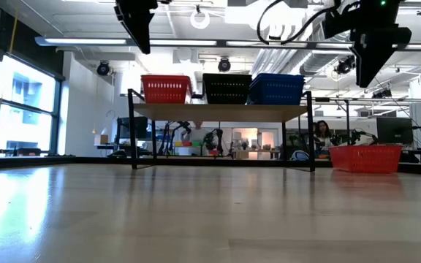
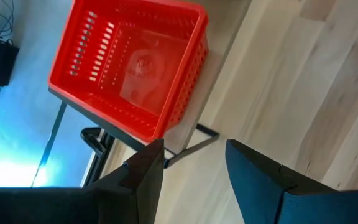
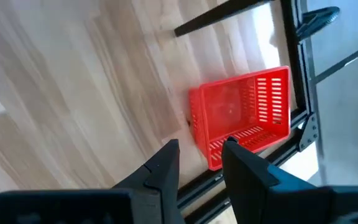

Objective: Stack baskets on shelf by color
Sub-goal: Stack the red bin on top of the stacked red bins on the shelf

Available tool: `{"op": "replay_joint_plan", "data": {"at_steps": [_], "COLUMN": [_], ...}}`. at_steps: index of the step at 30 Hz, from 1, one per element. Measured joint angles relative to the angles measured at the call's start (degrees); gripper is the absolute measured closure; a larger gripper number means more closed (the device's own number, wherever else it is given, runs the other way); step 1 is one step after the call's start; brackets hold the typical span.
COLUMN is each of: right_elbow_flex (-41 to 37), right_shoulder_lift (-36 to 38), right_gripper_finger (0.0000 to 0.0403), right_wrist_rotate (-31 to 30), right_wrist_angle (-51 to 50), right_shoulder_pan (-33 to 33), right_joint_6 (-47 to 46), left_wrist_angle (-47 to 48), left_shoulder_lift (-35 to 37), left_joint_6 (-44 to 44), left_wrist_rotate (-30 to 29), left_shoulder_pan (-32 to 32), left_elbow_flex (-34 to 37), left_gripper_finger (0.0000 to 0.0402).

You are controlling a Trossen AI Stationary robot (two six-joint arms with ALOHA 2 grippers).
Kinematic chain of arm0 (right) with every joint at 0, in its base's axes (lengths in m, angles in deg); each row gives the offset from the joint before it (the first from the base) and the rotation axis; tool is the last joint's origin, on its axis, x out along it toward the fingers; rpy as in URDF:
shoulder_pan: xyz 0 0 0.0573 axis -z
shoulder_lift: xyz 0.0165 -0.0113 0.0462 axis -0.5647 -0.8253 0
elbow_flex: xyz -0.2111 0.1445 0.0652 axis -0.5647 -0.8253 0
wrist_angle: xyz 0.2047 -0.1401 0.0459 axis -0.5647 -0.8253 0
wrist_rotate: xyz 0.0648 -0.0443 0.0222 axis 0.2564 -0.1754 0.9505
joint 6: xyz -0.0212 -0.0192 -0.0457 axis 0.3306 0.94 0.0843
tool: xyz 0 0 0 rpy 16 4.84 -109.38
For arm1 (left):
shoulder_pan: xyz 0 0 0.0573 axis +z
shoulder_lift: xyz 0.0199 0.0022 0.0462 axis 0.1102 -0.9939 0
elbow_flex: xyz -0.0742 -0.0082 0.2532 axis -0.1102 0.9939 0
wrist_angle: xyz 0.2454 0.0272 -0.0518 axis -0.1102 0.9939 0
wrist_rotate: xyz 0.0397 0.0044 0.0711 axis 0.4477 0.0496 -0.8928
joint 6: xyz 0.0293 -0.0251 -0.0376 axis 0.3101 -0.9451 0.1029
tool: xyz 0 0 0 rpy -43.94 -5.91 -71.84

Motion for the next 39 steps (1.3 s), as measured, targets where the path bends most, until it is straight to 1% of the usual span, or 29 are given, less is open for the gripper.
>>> {"op": "replay_joint_plan", "data": {"at_steps": [6,10,15,19,21,24,30,35,39], "right_elbow_flex": [0.0,0.0,0.0,0.02,0.02,0.02,0.02,0.02,0.02], "right_shoulder_lift": [-3.56,-5.47,-7.93,-10.32,-11.52,-12.94,-16.41,-21.49,-25.66], "right_gripper_finger": [0.0295,0.0295,0.0295,0.0291,0.0285,0.027,0.0247,0.0247,0.0247], "right_wrist_rotate": [2.74,0.96,0.18,3.99,4.93,4.23,-0.62,-0.6,-0.16], "right_wrist_angle": [0.72,1.1,2.43,2.11,2.1,2.04,1.25,1.36,-1.07], "right_shoulder_pan": [0.46,0.95,1.89,3.64,4.13,4.69,5.13,5.09,5.07], "right_joint_6": [3.2,2.79,2.75,0.83,0.1,-0.19,-2.41,-2.46,-6.41], "left_wrist_angle": [-1.74,-2.36,-2.35,-2.34,-2.32,-2.31,-2.3,-2.29,-2.19], "left_shoulder_lift": [0.0,0.0,0.0,0.0,0.0,0.0,0.0,0.0,0.0], "left_joint_6": [0.0,0.38,2.19,2.57,2.86,3.46,3.67,5.45,5.52], "left_wrist_rotate": [-0.01,-0.01,-0.01,-0.03,-0.01,-0.02,-0.02,-0.07,-0.05], "left_shoulder_pan": [-0.01,-0.02,-0.02,-0.02,0.0,-0.02,-0.02,0.0,0.0], "left_elbow_flex": [0.0,0.0,0.0,0.0,0.0,0.0,0.0,0.0,0.0], "left_gripper_finger": [0.024,0.024,0.024,0.024,0.024,0.024,0.024,0.024,0.0241]}}
